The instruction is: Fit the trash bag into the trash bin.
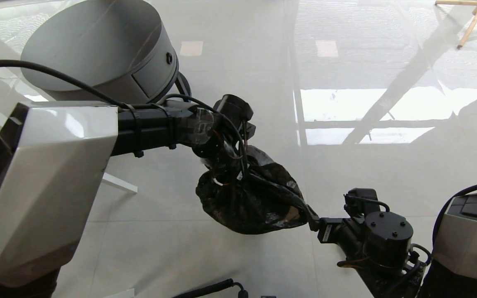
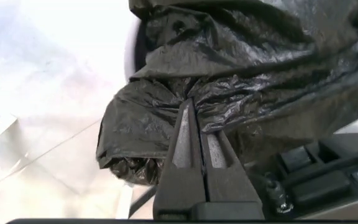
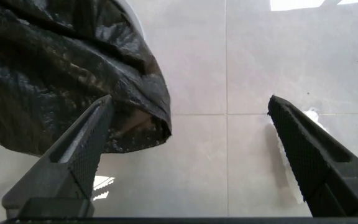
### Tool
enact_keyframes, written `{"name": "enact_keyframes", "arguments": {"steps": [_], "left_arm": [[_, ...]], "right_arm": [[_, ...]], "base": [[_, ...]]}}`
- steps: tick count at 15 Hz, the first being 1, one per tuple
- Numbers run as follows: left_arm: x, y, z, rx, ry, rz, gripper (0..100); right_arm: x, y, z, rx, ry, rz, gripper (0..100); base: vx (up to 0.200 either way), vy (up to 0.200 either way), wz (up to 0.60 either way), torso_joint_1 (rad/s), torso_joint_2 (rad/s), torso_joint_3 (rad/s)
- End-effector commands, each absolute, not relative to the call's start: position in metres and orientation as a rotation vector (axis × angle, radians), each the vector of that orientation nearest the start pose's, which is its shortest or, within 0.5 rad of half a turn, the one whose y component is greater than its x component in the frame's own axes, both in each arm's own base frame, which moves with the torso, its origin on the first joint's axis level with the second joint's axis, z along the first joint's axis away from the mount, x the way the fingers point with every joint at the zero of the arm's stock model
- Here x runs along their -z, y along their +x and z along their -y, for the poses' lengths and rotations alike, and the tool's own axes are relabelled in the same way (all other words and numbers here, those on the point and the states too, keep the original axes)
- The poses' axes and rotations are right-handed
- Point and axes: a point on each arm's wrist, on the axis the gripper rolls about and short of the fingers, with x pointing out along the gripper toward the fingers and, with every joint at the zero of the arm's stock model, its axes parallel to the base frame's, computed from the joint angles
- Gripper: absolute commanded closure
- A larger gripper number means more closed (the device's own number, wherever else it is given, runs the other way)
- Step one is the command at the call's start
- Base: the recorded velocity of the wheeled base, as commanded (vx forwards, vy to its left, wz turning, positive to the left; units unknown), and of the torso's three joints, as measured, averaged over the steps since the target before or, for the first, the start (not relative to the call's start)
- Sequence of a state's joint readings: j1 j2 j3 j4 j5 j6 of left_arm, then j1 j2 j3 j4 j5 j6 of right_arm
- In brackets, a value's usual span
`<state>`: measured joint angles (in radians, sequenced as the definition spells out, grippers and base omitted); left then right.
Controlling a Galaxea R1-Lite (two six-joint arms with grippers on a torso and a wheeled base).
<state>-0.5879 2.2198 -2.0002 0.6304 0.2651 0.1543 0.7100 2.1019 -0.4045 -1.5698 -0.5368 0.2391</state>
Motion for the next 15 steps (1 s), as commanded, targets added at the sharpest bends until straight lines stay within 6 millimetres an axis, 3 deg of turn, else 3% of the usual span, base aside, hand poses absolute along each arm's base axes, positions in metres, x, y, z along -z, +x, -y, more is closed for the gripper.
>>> {"name": "enact_keyframes", "arguments": {"steps": [1, 2, 3, 8, 10, 11, 13, 15], "left_arm": [[-0.193, 0.367, 0.237, 0.342, 0.518, -0.766, 100], [-0.188, 0.37, 0.238, 0.334, 0.526, -0.773, 100], [-0.18, 0.373, 0.241, 0.334, 0.529, -0.783, 0], [-0.181, 0.374, 0.245, 0.339, 0.506, -0.754, 0], [-0.202, 0.367, 0.241, 0.337, 0.484, -0.709, 0], [-0.215, 0.359, 0.239, 0.342, 0.477, -0.691, 0], [-0.243, 0.324, 0.239, 0.371, 0.461, -0.712, 0], [-0.255, 0.297, 0.22, 0.343, 0.435, -0.854, 0]], "right_arm": [[-0.063, 0.237, -0.189, -0.16, 0.164, -0.124, 0], [-0.063, 0.237, -0.189, -0.16, 0.164, -0.124, 0], [-0.063, 0.237, -0.189, -0.16, 0.164, -0.124, 0], [-0.062, 0.236, -0.188, -0.159, 0.16, -0.13, 0], [-0.062, 0.237, -0.188, -0.157, 0.157, -0.131, 0], [-0.061, 0.237, -0.188, -0.158, 0.146, -0.132, 0], [-0.058, 0.24, -0.185, -0.147, 0.103, -0.136, 0], [-0.061, 0.242, -0.188, -0.15, 0.111, -0.121, 0]], "base": [[0.0, 0.0, 0.0, 0.0, 0.0, 0.0], [0.0, 0.0, 0.0, 0.0, 0.0, 0.0], [0.0, 0.0, 0.0, 0.0, 0.0, 0.0], [0.0, 0.0, 0.0, 0.0, 0.0, 0.0], [0.0, 0.0, 0.0, 0.0, 0.0, 0.0], [0.0, 0.0, 0.0, 0.0, 0.0, 0.0], [0.0, 0.0, 0.0, 0.0, 0.0, 0.0], [0.0, 0.0, 0.0, 0.0, 0.0, 0.0]]}}
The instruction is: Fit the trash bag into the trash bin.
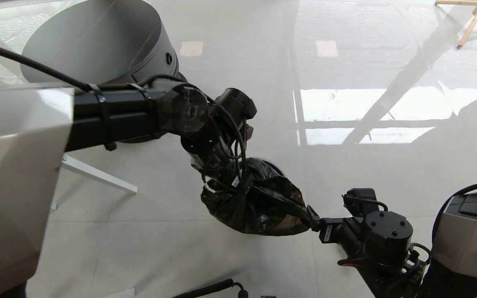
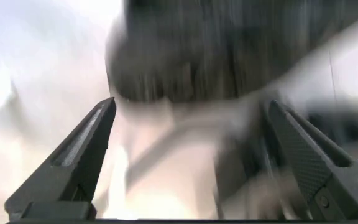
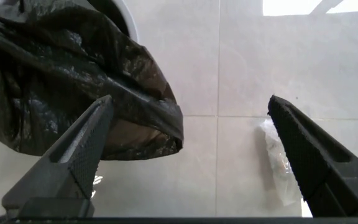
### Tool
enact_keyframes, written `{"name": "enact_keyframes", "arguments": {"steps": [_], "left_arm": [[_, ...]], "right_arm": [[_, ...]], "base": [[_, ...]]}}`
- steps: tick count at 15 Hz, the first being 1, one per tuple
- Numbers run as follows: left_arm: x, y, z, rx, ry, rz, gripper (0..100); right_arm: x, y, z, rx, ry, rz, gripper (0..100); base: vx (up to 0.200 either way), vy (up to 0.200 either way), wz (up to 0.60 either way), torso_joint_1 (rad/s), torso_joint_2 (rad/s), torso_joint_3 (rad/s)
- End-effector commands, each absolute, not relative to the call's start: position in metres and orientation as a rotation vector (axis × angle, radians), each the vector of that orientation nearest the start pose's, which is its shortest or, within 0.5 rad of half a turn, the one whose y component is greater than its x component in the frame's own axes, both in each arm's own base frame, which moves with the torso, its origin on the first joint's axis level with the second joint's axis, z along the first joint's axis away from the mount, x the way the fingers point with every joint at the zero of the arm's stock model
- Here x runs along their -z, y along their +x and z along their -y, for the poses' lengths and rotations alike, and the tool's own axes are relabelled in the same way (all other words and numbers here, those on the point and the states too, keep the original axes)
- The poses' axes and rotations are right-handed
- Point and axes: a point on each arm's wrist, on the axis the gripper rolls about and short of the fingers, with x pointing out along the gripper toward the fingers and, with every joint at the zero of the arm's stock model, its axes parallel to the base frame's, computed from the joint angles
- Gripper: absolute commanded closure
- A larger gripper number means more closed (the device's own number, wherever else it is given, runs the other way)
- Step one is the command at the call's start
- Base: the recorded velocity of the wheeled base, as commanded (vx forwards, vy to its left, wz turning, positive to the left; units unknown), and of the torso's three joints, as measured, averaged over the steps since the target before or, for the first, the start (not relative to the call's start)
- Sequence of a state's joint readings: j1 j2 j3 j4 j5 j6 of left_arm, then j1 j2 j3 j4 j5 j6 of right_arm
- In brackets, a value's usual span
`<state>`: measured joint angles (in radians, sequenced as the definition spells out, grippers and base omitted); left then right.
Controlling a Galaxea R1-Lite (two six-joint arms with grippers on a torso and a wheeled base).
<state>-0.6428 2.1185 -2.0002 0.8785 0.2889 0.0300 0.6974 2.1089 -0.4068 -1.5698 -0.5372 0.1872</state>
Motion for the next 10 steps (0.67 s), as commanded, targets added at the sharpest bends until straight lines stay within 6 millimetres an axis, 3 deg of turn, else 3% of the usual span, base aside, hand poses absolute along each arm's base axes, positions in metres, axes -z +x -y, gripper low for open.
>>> {"name": "enact_keyframes", "arguments": {"steps": [1, 2, 3, 5, 6, 8, 10], "left_arm": [[-0.253, 0.299, 0.22, 0.342, 0.425, -0.871, 0], [-0.244, 0.309, 0.215, 0.317, 0.424, -0.895, 0], [-0.229, 0.334, 0.2, 0.253, 0.401, -0.926, 0], [-0.202, 0.365, 0.195, 0.209, 0.373, -0.925, 0], [-0.181, 0.389, 0.181, 0.156, 0.348, -0.938, 100], [-0.169, 0.403, 0.165, 0.102, 0.317, -0.957, 100], [-0.174, 0.399, 0.162, 0.096, 0.312, -0.971, 100]], "right_arm": [[-0.061, 0.241, -0.188, -0.152, 0.11, -0.12, 0], [-0.062, 0.241, -0.188, -0.153, 0.104, -0.118, 0], [-0.06, 0.241, -0.188, -0.154, 0.078, -0.12, 0], [-0.059, 0.242, -0.188, -0.157, 0.058, -0.124, 0], [-0.06, 0.24, -0.191, -0.175, 0.056, -0.12, 100], [-0.065, 0.238, -0.194, -0.223, 0.039, -0.104, 100], [-0.074, 0.236, -0.194, -0.338, 0.013, -0.081, 100]], "base": [[0.0, 0.0, 0.0, 0.0, 0.0, 0.0], [0.0, 0.0, 0.0, 0.0, 0.0, 0.0], [0.0, 0.0, 0.0, 0.0, 0.0, 0.0], [0.0, 0.0, 0.0, 0.0, 0.0, 0.0], [0.0, 0.0, 0.0, 0.0, 0.0, 0.0], [0.0, 0.0, 0.0, 0.0, 0.0, 0.0], [0.0, 0.0, 0.0, 0.0, 0.0, 0.0]]}}
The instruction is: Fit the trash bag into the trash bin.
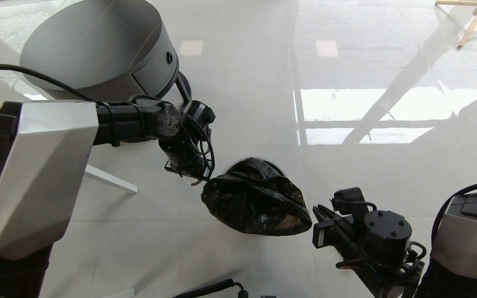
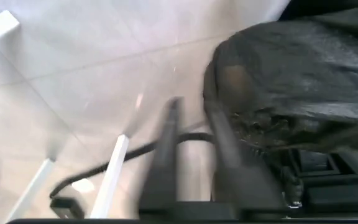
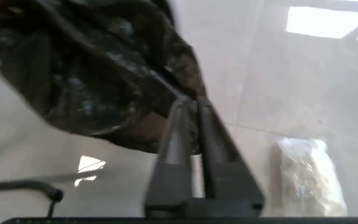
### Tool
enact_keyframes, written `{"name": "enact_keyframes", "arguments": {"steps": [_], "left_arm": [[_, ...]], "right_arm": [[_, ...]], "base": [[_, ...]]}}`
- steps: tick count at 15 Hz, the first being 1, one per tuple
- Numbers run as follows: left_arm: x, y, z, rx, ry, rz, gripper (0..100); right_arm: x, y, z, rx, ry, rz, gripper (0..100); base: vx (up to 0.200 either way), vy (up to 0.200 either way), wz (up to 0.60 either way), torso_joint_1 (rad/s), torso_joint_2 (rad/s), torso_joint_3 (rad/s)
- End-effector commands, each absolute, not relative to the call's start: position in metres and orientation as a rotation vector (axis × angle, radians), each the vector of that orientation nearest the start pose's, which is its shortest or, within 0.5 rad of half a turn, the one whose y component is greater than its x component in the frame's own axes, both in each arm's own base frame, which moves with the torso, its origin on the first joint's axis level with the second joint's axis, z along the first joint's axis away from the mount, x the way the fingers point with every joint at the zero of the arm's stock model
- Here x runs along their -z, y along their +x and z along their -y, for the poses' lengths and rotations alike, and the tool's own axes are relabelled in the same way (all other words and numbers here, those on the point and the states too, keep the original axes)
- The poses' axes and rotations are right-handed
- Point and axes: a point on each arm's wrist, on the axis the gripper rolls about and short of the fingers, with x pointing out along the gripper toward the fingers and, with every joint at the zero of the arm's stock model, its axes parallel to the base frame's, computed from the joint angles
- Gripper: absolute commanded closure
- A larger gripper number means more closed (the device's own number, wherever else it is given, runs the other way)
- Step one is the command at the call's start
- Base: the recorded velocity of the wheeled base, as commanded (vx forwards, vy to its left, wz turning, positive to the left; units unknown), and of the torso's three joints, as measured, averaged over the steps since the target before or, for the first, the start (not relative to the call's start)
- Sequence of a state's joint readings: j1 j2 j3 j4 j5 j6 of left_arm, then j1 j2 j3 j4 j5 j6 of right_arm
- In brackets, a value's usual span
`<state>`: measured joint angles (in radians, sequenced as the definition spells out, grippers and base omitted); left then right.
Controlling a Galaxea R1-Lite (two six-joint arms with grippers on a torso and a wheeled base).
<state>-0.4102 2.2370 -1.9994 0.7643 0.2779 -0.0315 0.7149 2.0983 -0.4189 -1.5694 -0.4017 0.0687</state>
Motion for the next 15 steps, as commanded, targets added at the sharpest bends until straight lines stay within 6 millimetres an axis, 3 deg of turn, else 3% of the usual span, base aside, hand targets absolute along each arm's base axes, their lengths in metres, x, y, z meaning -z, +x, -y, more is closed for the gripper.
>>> {"name": "enact_keyframes", "arguments": {"steps": [1, 3, 5, 7, 9, 11, 15], "left_arm": [[-0.183, 0.392, 0.16, 0.099, 0.316, -0.975, 100], [-0.202, 0.368, 0.153, 0.101, 0.345, -1.051, 100], [-0.211, 0.345, 0.146, 0.107, 0.388, -1.164, 100], [-0.224, 0.317, 0.147, 0.129, 0.455, -1.264, 100], [-0.244, 0.293, 0.135, 0.111, 0.484, -1.3, 100], [-0.268, 0.256, 0.117, 0.103, 0.504, -1.398, 100], [-0.285, 0.241, 0.11, 0.057, 0.413, -1.328, 100]], "right_arm": [[-0.079, 0.236, -0.192, -0.42, -0.035, -0.062, 100], [-0.081, 0.242, -0.185, -0.448, -0.184, -0.018, 100], [-0.084, 0.24, -0.186, -0.448, -0.227, 0.001, 100], [-0.101, 0.229, -0.178, -0.451, -0.199, 0.035, 100], [-0.113, 0.22, -0.172, -0.448, -0.154, 0.058, 100], [-0.123, 0.206, -0.16, -0.449, -0.127, 0.069, 100], [-0.133, 0.192, -0.154, -0.432, -0.092, 0.091, 100]], "base": [[0.0, 0.0, 0.0, 0.0, 0.0, 0.0], [0.0, 0.0, 0.0, 0.0, 0.0, 0.0], [0.0, 0.0, 0.0, 0.0, 0.0, 0.0], [0.0, 0.0, 0.0, 0.0, 0.0, 0.0], [0.0, 0.0, 0.0, 0.0, 0.0, 0.0], [0.0, 0.0, 0.0, 0.0, 0.0, 0.0], [0.0, 0.0, 0.0, 0.0, 0.0, 0.0]]}}
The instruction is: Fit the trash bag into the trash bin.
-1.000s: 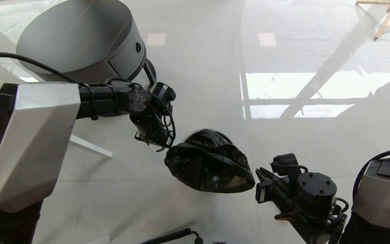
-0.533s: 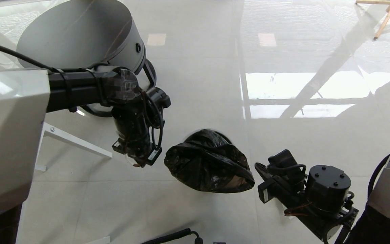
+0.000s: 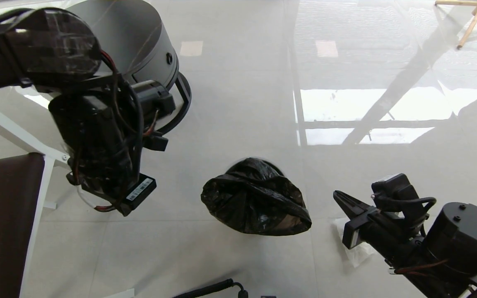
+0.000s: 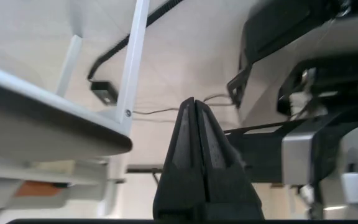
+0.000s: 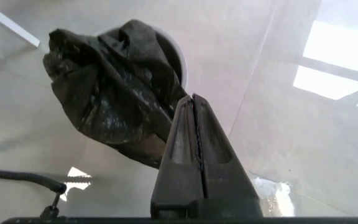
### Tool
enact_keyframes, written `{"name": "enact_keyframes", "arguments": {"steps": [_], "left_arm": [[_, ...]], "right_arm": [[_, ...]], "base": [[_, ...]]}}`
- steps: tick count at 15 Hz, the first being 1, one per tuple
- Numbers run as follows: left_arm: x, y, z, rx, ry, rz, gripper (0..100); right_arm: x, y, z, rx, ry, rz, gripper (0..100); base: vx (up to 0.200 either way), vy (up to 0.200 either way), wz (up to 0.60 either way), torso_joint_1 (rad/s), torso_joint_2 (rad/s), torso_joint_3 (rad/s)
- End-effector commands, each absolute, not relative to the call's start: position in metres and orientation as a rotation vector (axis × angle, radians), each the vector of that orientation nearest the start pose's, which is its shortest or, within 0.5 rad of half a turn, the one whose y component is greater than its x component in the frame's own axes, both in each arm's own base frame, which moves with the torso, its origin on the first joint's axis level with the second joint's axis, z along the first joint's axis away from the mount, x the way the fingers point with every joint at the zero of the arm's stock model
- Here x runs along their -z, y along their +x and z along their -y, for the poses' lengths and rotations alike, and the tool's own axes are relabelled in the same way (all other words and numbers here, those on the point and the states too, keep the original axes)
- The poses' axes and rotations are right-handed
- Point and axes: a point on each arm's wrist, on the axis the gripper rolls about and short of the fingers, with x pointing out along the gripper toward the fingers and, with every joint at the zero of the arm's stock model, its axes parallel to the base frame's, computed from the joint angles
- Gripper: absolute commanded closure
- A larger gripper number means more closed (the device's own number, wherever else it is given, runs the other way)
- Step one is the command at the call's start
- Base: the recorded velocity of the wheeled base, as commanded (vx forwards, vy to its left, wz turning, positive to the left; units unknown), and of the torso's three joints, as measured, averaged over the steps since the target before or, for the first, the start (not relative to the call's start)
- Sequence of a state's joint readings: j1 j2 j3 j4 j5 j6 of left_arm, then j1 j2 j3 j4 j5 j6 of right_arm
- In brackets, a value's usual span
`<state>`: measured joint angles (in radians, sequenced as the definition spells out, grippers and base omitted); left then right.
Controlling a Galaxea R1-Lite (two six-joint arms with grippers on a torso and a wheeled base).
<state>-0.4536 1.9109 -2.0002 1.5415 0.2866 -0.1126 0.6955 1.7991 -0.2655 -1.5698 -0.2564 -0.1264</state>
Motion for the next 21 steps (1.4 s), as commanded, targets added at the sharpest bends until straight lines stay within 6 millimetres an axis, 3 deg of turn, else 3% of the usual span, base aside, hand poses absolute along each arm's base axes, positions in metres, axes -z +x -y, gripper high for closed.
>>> {"name": "enact_keyframes", "arguments": {"steps": [1, 4, 6, 7, 8, 9, 10, 11, 12, 13, 14, 17, 18, 19, 20, 21], "left_arm": [[-0.29, 0.235, 0.11, 0.052, 0.395, -1.312, 100], [-0.301, 0.216, 0.114, 0.092, 0.407, -1.267, 100], [-0.297, 0.223, 0.113, 0.074, 0.408, -1.287, 100], [-0.253, 0.278, 0.11, -0.035, 0.413, -1.4, 100], [-0.242, 0.307, 0.114, -0.085, 0.304, -1.277, 100], [-0.216, 0.361, 0.116, -0.14, 0.173, -1.093, 100], [-0.176, 0.427, 0.075, -0.269, 0.123, -0.928, 100], [-0.157, 0.449, 0.072, -0.266, 0.18, -0.864, 100], [-0.14, 0.468, 0.1, -0.2, 0.285, -0.751, 100], [-0.134, 0.469, 0.109, -0.176, 0.322, -0.753, 100], [-0.131, 0.466, 0.132, -0.117, 0.381, -0.734, 100], [-0.092, 0.49, 0.14, -0.084, 0.48, -0.658, 100], [-0.1, 0.485, 0.14, -0.074, 0.503, -0.677, 100], [-0.14, 0.463, 0.14, -0.058, 0.509, -0.699, 100], [-0.147, 0.459, 0.141, -0.055, 0.509, -0.704, 100], [-0.221, 0.379, 0.139, -0.013, 0.505, -0.879, 100]], "right_arm": [[-0.133, 0.194, -0.156, -0.426, -0.091, 0.093, 100], [-0.121, 0.209, -0.169, -0.433, -0.095, 0.044, 100], [-0.115, 0.223, -0.179, -0.432, -0.057, 0.035, 100], [-0.111, 0.234, -0.187, -0.43, -0.024, 0.034, 100], [-0.108, 0.244, -0.189, -0.427, -0.021, 0.035, 100], [-0.107, 0.25, -0.187, -0.421, -0.019, 0.036, 100], [-0.105, 0.252, -0.184, -0.412, -0.021, 0.032, 100], [-0.105, 0.252, -0.184, -0.412, -0.021, 0.032, 100], [-0.108, 0.249, -0.182, -0.412, -0.018, 0.039, 100], [-0.109, 0.248, -0.181, -0.412, -0.015, 0.045, 100], [-0.113, 0.246, -0.18, -0.413, -0.011, 0.054, 100], [-0.113, 0.245, -0.18, -0.413, -0.013, 0.056, 100], [-0.115, 0.244, -0.179, -0.413, -0.011, 0.061, 100], [-0.116, 0.242, -0.178, -0.413, -0.01, 0.062, 100], [-0.116, 0.242, -0.178, -0.413, -0.01, 0.062, 100], [-0.118, 0.241, -0.177, -0.414, -0.009, 0.068, 100]], "base": [[0.0, 0.0, 0.0, 0.0, 0.0, 0.0], [0.0, 0.0, 0.0, 0.0, 0.0, 0.0], [0.0, 0.0, 0.0, 0.0, 0.0, 0.0], [0.0, 0.0, 0.0, 0.0, 0.0, 0.0], [0.0, 0.0, 0.0, 0.0, 0.0, 0.0], [0.0, 0.0, 0.0, 0.0, 0.0, 0.0], [0.0, 0.0, 0.0, 0.0, 0.0, 0.0], [0.0, 0.0, 0.0, 0.0, 0.0, 0.0], [0.0, 0.0, 0.0, 0.0, 0.0, 0.0], [0.0, 0.0, 0.0, 0.0, 0.0, 0.0], [0.0, 0.0, 0.0, 0.0, 0.0, 0.0], [0.0, 0.0, 0.0, 0.0, 0.0, 0.0], [0.0, 0.0, 0.0, 0.0, 0.0, 0.0], [0.0, 0.0, 0.0, 0.0, 0.0, 0.0], [0.0, 0.0, 0.0, 0.0, 0.0, 0.0], [0.0, 0.0, 0.0, 0.0, 0.0, 0.0]]}}
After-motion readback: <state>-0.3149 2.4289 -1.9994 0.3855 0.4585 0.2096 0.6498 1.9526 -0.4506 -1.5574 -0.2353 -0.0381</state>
